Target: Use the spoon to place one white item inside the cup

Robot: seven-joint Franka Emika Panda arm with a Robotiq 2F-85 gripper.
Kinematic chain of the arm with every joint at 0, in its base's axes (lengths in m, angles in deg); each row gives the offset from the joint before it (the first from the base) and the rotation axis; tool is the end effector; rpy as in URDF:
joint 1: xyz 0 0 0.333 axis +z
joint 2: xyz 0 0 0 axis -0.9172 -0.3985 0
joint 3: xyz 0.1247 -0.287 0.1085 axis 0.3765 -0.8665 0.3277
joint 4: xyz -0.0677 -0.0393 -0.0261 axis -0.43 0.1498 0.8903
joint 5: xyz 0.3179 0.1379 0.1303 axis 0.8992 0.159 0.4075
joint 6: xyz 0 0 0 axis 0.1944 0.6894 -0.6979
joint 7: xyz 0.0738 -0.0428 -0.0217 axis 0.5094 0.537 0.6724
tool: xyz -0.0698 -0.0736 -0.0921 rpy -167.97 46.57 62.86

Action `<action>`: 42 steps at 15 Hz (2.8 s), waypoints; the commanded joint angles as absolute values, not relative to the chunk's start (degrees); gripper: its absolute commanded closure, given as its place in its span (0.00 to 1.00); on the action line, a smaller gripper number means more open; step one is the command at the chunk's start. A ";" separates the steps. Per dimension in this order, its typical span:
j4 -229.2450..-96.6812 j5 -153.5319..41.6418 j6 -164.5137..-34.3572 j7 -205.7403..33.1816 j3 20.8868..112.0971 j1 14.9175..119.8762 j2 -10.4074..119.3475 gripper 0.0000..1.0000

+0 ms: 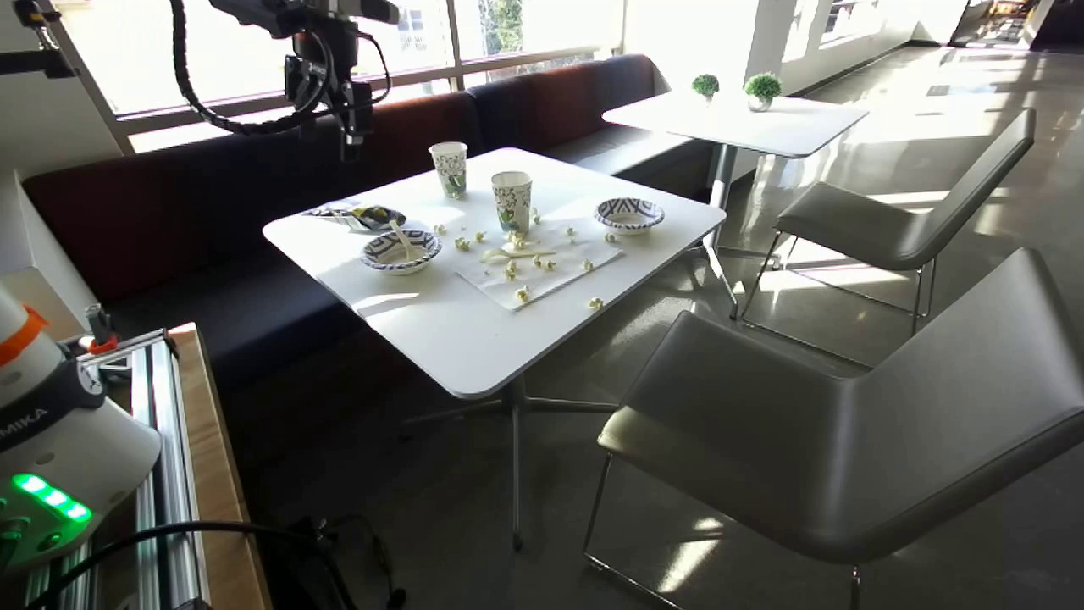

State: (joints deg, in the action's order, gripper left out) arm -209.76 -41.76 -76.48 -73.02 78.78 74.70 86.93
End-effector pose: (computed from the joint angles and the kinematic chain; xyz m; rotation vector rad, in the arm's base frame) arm 0.3732 0.1302 0.3931 -2.9612 -0.5059 0.3182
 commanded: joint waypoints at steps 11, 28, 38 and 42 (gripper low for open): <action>-192.63 -54.63 -63.80 -67.13 82.30 77.79 68.30 0.00; -194.39 -70.17 -73.30 -58.66 86.31 81.31 65.65 0.00; -195.45 -70.18 -76.38 -55.75 86.52 81.38 65.61 0.00; -197.92 -73.45 -89.96 -53.16 86.34 80.99 65.47 0.00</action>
State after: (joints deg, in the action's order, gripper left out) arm -195.68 -72.12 -80.07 -55.30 86.47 81.23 65.61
